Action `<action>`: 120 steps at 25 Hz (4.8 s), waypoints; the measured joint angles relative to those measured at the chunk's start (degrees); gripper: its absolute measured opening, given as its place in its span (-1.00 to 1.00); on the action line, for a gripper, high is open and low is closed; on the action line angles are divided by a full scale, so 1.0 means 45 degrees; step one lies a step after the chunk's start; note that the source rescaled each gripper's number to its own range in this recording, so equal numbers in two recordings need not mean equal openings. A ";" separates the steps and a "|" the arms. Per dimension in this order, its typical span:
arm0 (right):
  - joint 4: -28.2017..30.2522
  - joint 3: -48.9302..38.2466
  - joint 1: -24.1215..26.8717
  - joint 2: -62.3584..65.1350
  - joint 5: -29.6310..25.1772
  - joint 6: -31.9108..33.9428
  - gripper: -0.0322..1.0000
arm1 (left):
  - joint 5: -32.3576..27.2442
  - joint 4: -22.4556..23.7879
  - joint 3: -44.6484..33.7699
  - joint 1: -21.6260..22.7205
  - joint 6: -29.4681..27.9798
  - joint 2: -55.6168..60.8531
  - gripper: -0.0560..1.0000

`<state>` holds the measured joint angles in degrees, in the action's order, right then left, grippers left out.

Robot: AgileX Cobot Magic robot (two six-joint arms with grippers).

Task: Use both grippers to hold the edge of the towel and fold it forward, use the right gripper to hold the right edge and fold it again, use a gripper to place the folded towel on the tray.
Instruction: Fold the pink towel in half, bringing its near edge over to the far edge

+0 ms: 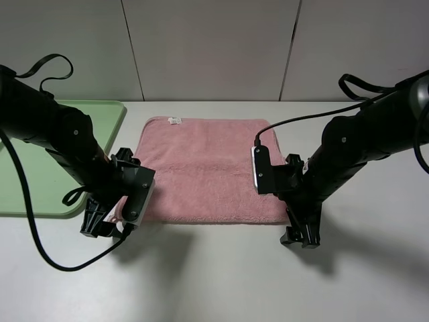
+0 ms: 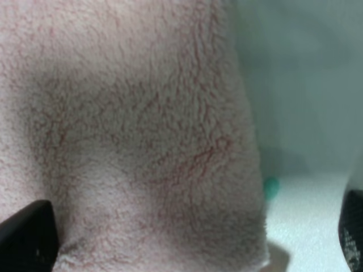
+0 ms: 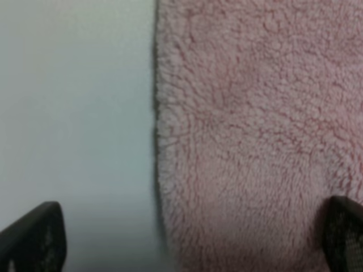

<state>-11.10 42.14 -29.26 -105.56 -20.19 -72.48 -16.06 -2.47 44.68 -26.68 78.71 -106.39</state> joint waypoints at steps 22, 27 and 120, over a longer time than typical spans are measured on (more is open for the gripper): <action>-0.0066 0.0000 0.0000 -0.0067 0.1311 0.0034 0.68 | -0.0111 -0.0051 0.0000 0.0000 -0.0025 -0.0051 0.51; -0.0047 0.0000 -0.0052 -0.0152 0.1384 0.0034 0.25 | -0.0158 -0.0051 0.0000 0.0000 -0.0025 -0.0051 0.12; 0.0362 0.0046 -0.0146 0.7308 -0.5602 0.5593 -0.94 | -0.8343 -0.1105 0.0802 -0.0111 -0.6221 0.6440 -0.89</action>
<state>-9.48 42.35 -29.92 -72.67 -45.40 -47.31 -53.61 -7.44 48.29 -27.18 50.71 -77.41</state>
